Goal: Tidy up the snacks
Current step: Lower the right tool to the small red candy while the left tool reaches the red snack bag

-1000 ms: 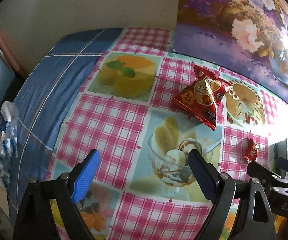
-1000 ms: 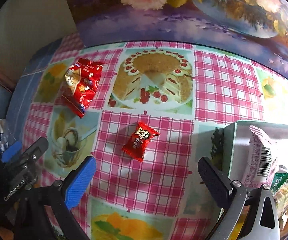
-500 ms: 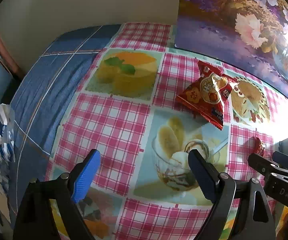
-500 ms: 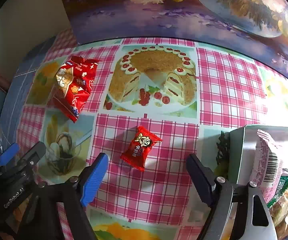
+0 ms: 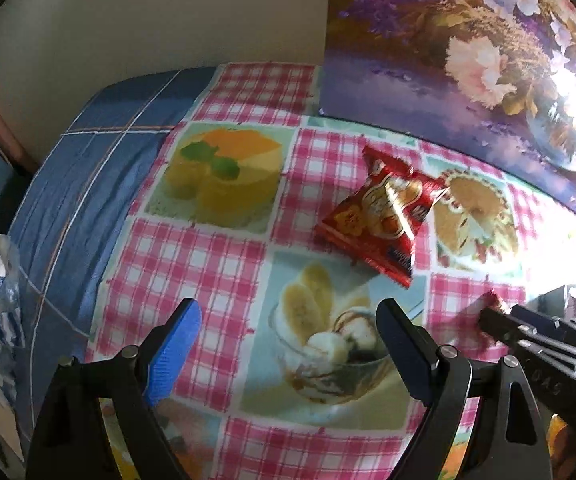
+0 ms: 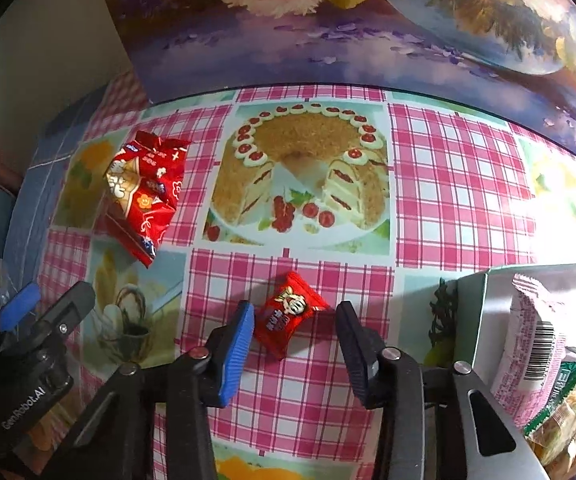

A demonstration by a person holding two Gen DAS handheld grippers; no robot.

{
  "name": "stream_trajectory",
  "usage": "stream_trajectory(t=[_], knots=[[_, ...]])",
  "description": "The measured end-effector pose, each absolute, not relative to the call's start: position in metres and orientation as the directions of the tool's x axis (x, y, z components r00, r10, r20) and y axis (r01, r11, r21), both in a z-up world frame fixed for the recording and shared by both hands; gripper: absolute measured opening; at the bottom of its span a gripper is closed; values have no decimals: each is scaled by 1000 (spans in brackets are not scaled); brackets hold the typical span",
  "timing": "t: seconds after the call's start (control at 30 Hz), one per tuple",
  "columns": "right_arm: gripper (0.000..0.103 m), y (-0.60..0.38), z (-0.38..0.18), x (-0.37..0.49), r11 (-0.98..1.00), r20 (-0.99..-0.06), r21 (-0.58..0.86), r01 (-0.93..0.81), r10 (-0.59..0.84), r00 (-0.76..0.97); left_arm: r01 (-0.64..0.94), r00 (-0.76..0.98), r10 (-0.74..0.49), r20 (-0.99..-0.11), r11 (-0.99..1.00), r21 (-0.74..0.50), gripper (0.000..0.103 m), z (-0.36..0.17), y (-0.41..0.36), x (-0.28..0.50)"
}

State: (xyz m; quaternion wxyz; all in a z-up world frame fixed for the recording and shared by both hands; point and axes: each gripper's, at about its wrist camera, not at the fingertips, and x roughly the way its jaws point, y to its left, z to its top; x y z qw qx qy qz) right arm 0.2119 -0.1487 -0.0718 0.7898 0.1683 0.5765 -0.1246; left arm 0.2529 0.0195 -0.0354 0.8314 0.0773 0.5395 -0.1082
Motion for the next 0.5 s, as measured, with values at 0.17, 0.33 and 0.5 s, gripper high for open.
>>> stream_trajectory(t=[0.17,0.33,0.5], knots=[[43,-150,-70,218,919,-951,112,379,-12,309,301,361,-164,-918,952,-52,90,-32,8,264],[43,-154,-69,225,923,-951,115,366,-5,310,358,359,-191,-913,932,-55,90,-30,-9,273],[43,-159,-68,230,920,-948,139,367,17,317,376,378,-178,-909,926,-25,90,-31,-24,286]])
